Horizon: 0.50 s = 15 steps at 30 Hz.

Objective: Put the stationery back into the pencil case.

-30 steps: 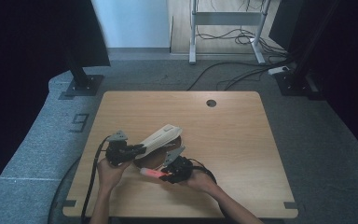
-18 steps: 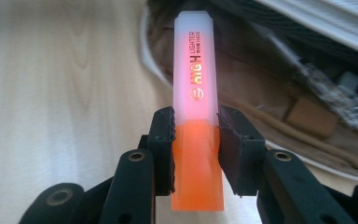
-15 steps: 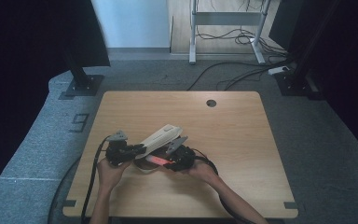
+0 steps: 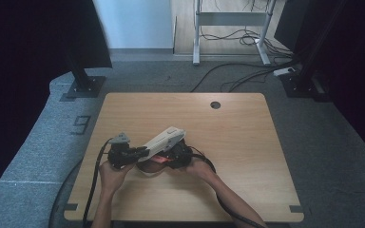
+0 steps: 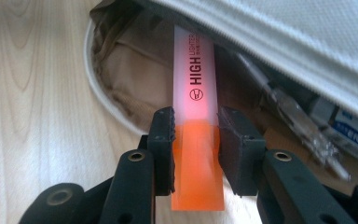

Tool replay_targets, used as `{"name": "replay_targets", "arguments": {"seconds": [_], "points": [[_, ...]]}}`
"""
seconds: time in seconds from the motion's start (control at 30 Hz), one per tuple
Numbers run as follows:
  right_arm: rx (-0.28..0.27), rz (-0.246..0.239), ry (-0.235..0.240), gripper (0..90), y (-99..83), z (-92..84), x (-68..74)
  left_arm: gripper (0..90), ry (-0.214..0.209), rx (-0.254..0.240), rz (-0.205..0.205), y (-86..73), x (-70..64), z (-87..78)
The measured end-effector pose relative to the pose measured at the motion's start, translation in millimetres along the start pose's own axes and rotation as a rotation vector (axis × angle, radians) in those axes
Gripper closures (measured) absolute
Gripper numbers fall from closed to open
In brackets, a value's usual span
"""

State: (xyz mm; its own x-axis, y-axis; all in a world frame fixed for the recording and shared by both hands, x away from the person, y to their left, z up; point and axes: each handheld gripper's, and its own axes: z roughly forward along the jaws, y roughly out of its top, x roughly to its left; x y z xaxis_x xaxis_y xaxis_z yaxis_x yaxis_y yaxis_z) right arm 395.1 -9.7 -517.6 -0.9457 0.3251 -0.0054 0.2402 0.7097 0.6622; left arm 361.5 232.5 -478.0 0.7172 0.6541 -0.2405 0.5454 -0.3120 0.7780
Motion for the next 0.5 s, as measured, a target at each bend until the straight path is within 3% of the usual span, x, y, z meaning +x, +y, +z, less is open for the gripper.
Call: {"name": "replay_targets", "arguments": {"seconds": [0.5], "points": [[-0.001, -0.01, -0.004, 65.3, 13.1, 19.8, -4.1, 76.8, 0.002, 0.003, 0.0, -0.1, -0.3, -0.1]]}}
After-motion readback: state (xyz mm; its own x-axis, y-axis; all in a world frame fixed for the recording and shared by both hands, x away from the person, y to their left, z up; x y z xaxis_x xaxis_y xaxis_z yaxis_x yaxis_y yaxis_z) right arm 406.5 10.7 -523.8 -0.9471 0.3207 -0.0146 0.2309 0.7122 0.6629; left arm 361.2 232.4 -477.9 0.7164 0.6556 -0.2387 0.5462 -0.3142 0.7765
